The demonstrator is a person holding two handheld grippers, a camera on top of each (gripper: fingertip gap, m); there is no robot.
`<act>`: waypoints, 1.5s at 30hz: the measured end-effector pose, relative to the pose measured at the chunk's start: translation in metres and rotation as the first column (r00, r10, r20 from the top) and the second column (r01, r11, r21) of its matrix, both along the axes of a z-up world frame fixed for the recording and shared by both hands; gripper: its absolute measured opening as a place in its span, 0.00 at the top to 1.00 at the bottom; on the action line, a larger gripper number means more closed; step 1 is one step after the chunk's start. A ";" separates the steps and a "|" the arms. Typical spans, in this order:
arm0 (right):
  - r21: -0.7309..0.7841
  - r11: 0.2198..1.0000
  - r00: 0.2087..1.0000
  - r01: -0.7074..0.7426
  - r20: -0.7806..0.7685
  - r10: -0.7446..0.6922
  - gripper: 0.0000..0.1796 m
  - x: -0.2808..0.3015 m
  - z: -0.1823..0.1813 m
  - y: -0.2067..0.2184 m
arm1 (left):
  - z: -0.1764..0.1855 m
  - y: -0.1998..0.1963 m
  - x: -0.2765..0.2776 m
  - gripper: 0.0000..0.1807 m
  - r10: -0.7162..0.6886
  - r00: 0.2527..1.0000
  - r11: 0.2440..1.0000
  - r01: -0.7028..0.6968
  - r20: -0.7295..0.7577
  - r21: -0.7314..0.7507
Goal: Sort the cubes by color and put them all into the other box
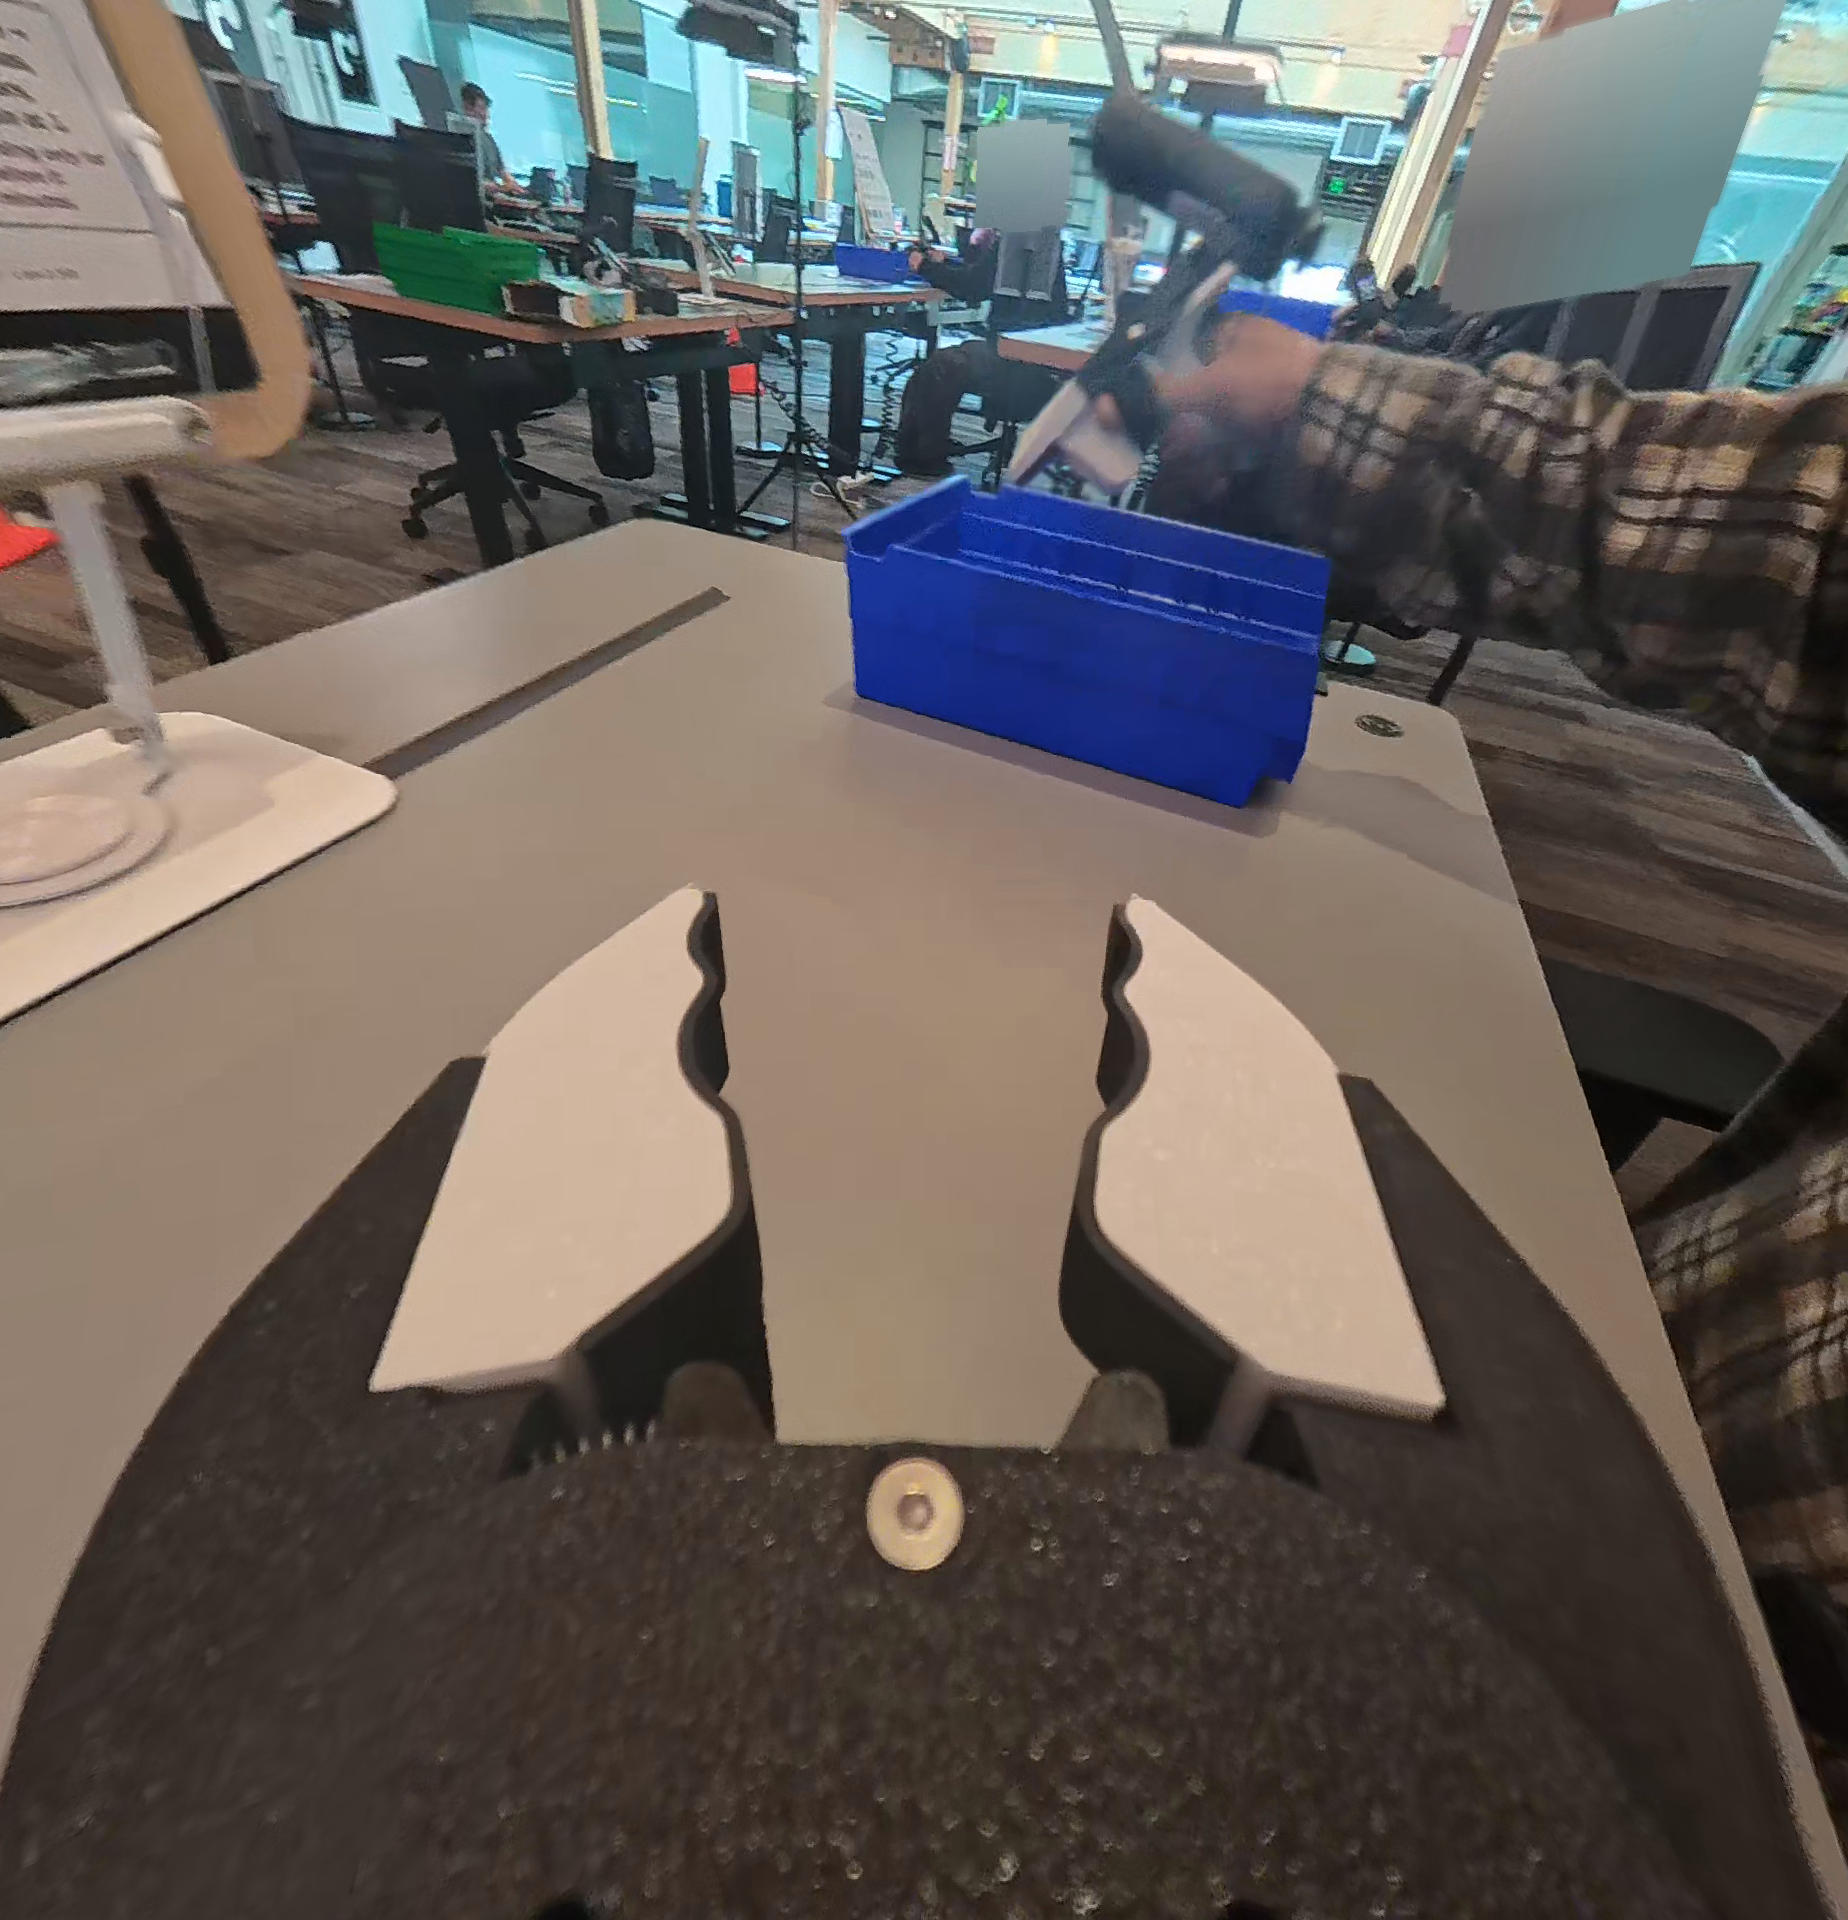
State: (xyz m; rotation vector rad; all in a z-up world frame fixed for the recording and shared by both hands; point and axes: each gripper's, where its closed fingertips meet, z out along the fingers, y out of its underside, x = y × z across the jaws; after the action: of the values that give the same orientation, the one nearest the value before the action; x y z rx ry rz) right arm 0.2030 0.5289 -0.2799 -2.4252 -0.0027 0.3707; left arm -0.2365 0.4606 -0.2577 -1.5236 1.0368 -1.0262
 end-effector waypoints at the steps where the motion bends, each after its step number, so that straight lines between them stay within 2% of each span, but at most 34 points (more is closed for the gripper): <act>1: 0.038 0.999 1.000 -0.021 -0.011 0.021 0.73 -0.008 0.016 -0.004 | 0.008 0.001 -0.009 0.61 0.023 1.000 1.000 -0.023 0.000 0.008; 4: 0.106 0.992 0.997 -0.072 0.005 0.072 0.75 -0.027 0.053 -0.015 | 0.041 0.012 -0.055 0.63 0.167 0.985 0.985 -0.165 -0.036 0.051; 6: 0.137 0.985 0.995 -0.101 0.014 0.100 0.74 -0.042 0.072 -0.021 | 0.066 0.025 -0.105 0.63 0.320 0.945 0.945 -0.313 -0.071 0.093; 8: 0.170 0.977 0.992 -0.129 0.008 0.130 0.74 -0.058 0.086 -0.025 | 0.083 0.046 -0.170 0.64 0.496 0.856 0.868 -0.484 -0.146 0.112; 10: 0.184 0.969 0.986 -0.165 -0.005 0.169 0.74 -0.076 0.094 -0.027 | 0.084 0.069 -0.242 0.63 0.638 0.725 0.765 -0.635 -0.261 0.107; 14: 0.152 0.959 0.968 -0.237 -0.050 0.247 0.73 -0.114 0.094 -0.029 | 0.053 0.108 -0.351 0.66 0.733 0.506 0.597 -0.799 -0.454 0.074; 19: 0.131 0.944 0.950 -0.304 -0.036 0.311 0.73 -0.149 0.096 -0.029 | -0.026 0.137 -0.408 0.66 0.655 0.371 0.482 -0.876 -0.658 -0.014; 24: 0.125 0.931 0.938 -0.344 -0.005 0.347 0.73 -0.167 0.102 -0.038 | -0.073 0.160 -0.422 0.68 0.649 0.324 0.406 -0.913 -0.689 -0.047; 30: 0.137 0.927 0.935 -0.350 -0.013 0.355 0.73 -0.164 0.104 -0.047 | -0.105 0.170 -0.445 0.70 0.668 0.223 0.306 -0.952 -0.710 -0.011; 34: 0.147 0.927 0.934 -0.344 -0.043 0.354 0.73 -0.159 0.103 -0.048 | -0.130 0.169 -0.458 0.71 0.621 0.170 0.274 -0.962 -0.765 0.008; 39: 0.145 0.929 0.933 -0.341 -0.073 0.353 0.73 -0.153 0.097 -0.052 | -0.144 0.176 -0.463 0.74 0.614 0.161 0.248 -0.969 -0.773 -0.004; 40: 0.146 0.929 0.932 -0.340 -0.079 0.354 0.73 -0.153 0.097 -0.053 | -0.144 0.178 -0.464 0.76 0.615 0.162 0.248 -0.969 -0.772 -0.005; 42: 0.155 0.928 0.930 -0.338 -0.096 0.355 0.73 -0.152 0.099 -0.057 | -0.146 0.180 -0.465 0.86 0.615 0.170 0.257 -0.966 -0.770 -0.009; 45: 0.179 0.925 0.929 -0.336 -0.102 0.357 0.73 -0.151 0.105 -0.062 | -0.145 0.179 -0.462 0.87 0.601 0.199 0.283 -0.959 -0.774 -0.026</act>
State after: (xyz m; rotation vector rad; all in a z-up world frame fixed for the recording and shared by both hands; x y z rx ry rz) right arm 0.0518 0.4664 -0.1744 -2.2336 -0.3948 0.6662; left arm -0.6989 0.6395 -0.4029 -2.5794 0.0732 0.1464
